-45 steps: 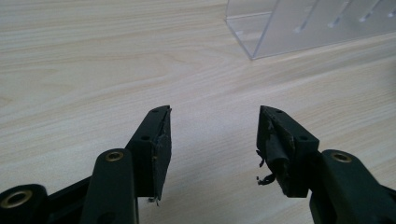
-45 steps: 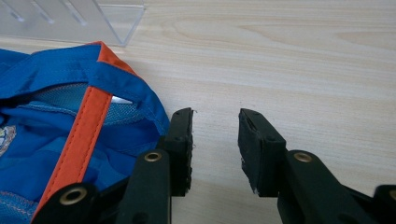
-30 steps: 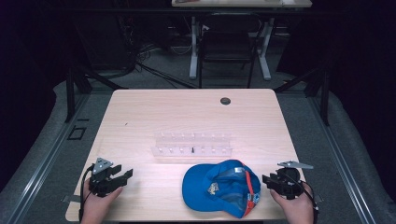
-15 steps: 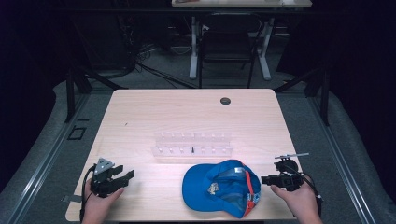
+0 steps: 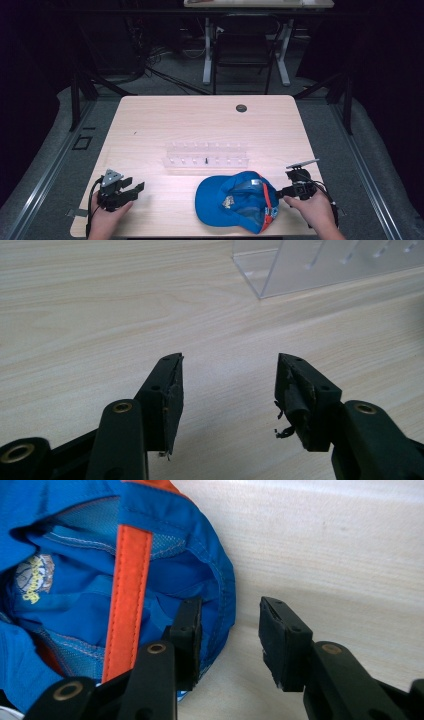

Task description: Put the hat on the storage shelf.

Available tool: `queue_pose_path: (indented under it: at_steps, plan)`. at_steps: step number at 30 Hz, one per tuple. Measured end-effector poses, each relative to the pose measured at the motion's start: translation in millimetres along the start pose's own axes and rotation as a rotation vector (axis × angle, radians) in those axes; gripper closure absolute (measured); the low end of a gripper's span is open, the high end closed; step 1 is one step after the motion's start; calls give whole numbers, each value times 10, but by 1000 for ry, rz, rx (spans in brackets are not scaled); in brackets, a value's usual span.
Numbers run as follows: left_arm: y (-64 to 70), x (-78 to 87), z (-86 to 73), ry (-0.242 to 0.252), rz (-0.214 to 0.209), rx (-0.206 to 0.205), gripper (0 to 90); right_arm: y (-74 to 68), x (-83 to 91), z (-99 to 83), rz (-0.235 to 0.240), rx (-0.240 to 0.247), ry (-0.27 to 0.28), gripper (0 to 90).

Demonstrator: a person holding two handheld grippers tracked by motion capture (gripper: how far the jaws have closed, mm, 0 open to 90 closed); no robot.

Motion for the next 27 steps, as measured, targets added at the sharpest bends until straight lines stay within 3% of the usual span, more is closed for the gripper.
queue_pose_path:
  at_steps: [10,21,27]
  plan:
    - [4,-6,1,1,2,-1,454,-33,-113,-28,-12,-11,-64,651]
    - [1,-1,0,-2,-1,-3,454,-46,-140,-28,-2,-35,-85,737]
    - [-1,-3,-2,-3,-1,-2,454,-37,-156,-51,25,-70,-128,793]
Point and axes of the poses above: each handheld gripper's, and its own axes: x roughly backward along the jaws, z roughly out of its top, y roughly to its right, the point moved 10 cm from there along -x, roughly forward along the jaws, and after that the axes turned 4 degrees about -z, right-handed, at the moved point
